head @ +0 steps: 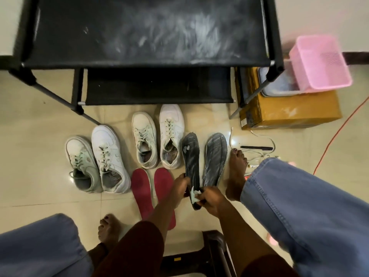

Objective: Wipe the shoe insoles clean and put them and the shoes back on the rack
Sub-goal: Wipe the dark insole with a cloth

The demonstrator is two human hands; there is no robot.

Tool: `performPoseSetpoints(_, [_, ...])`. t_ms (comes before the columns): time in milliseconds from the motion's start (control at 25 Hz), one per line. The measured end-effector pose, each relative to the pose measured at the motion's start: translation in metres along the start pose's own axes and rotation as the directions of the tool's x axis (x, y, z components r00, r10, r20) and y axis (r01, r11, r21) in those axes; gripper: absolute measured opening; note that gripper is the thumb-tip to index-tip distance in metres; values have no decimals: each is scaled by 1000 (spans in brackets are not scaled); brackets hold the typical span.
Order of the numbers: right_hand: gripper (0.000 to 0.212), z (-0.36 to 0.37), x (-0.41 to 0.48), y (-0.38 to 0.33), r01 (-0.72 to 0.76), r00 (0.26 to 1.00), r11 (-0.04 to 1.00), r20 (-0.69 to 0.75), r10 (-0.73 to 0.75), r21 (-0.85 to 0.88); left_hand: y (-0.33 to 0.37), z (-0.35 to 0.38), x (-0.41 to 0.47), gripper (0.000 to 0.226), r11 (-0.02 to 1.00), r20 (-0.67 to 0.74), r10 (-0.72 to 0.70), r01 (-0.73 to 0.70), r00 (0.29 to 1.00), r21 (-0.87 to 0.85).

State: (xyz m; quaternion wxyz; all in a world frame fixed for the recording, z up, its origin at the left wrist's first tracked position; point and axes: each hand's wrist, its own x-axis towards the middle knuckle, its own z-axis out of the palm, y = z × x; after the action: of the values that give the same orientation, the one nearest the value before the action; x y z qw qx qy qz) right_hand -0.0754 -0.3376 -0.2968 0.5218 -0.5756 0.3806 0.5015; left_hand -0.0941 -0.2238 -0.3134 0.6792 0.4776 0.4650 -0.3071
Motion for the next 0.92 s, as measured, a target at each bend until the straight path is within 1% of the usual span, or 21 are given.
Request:
performPoseSetpoints(80, [27, 4, -30, -7, 33, 997, 999, 75, -31, -22, 14, -2, -39, 7, 994, 11, 33, -32, 999, -104])
performPoseSetpoints(120, [28, 7, -47, -11, 57, 993, 997, 105, -51, -55, 19, -5, -54, 12, 986, 1, 50, -49, 999, -161])
performPoseSetpoints(160, [31, 11, -67, -14, 90, 988, 992, 131, -79, -85, 23, -9, -70, 13, 968, 9, 49, -45, 999, -245])
performPoseSetpoints(200, [33, 15, -87, -16, 126, 980, 987, 165, -110, -94, 28, -11, -89, 9, 935, 46, 50, -31, 998, -353])
performPoseSetpoints(240, [33, 20, -108, -19, 169, 970, 979, 197, -145, -115, 33, -14, -106, 15, 898, 84, 67, -24, 994, -439])
performPoseSetpoints(280, [33, 27, -124, -22, 216, 958, 966, 221, -182, -144, 38, -16, -120, 26, 873, 108, 91, -27, 990, -487])
performPoseSetpoints(360, [33, 37, -154, -29, 298, 935, 932, 258, -242, -208, 48, -21, -146, 42, 844, 135, 147, -53, 980, -534])
performPoseSetpoints(400, [33, 41, -175, -32, 341, 920, 914, 279, -276, -221, 53, -25, -164, 48, 825, 155, 200, -81, 967, -559])
performPoseSetpoints(480, [34, 48, -218, -39, 431, 874, 876, 341, -346, -218, 61, -36, -201, 63, 769, 215, 334, -133, 918, -626])
performPoseSetpoints(560, [35, 52, -256, -43, 508, 818, 842, 409, -405, -181, 68, -47, -233, 77, 715, 250, 437, -166, 864, -679])
performPoseSetpoints(640, [34, 55, -288, -44, 560, 765, 819, 458, -453, -125, 72, -53, -264, 83, 657, 253, 538, -212, 804, -723])
performPoseSetpoints(680, [34, 57, -303, -42, 588, 744, 800, 467, -478, -118, 72, -55, -282, 84, 624, 267, 588, -219, 763, -750])
performPoseSetpoints(760, [30, 63, -337, -38, 671, 693, 727, 471, -546, -145, 73, -56, -315, 85, 568, 273, 662, -228, 698, -791])
performPoseSetpoints(840, [26, 69, -368, -37, 766, 621, 627, 420, -661, -146, 77, -56, -349, 82, 502, 252, 724, -239, 642, -831])
performPoseSetpoints(880, [25, 72, -384, -38, 806, 576, 581, 371, -729, -109, 79, -53, -366, 76, 478, 230, 747, -264, 624, -838])
performPoseSetpoints(920, [25, 74, -397, -39, 835, 534, 547, 323, -782, -56, 81, -50, -381, 65, 462, 208, 763, -291, 612, -838])
